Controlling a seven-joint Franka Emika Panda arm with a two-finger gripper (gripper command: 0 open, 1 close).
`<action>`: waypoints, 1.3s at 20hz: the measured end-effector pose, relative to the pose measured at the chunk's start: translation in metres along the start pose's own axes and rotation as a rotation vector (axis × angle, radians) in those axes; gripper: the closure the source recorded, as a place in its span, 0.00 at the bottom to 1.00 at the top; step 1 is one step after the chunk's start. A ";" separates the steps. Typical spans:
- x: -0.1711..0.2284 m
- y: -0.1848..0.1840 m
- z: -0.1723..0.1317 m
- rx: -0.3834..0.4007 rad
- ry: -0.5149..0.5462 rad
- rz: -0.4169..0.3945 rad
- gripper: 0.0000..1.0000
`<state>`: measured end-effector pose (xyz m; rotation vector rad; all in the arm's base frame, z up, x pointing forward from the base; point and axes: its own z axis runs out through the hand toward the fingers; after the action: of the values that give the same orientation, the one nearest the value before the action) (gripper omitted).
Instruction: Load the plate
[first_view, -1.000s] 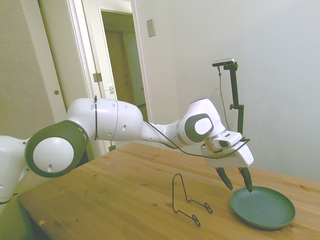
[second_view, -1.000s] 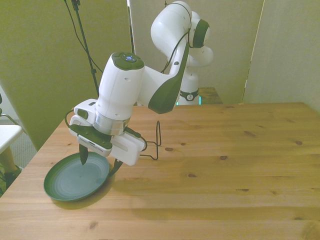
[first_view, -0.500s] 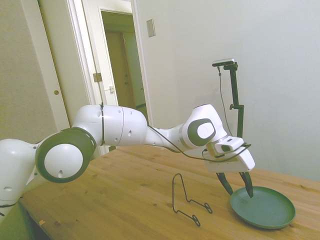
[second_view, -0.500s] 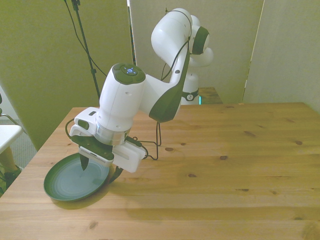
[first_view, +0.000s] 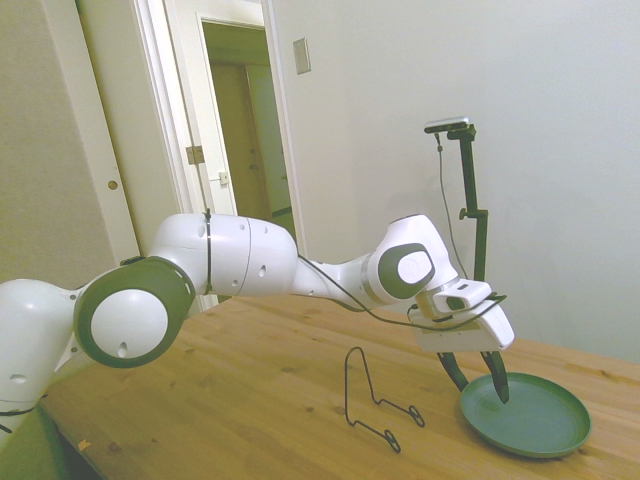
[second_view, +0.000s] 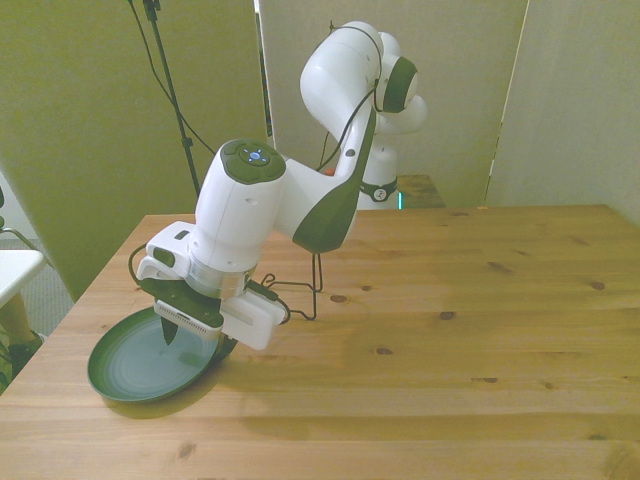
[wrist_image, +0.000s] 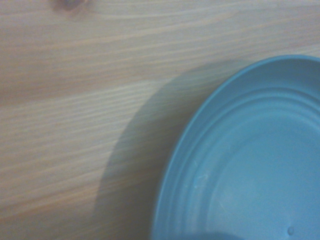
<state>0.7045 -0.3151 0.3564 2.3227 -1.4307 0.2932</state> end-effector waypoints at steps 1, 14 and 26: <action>0.000 0.000 0.001 0.001 0.001 0.000 1.00; -0.001 -0.002 0.004 0.005 0.008 -0.003 1.00; 0.002 0.003 -0.008 0.027 0.006 -0.021 1.00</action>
<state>0.7027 -0.3142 0.3652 2.3554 -1.4065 0.3152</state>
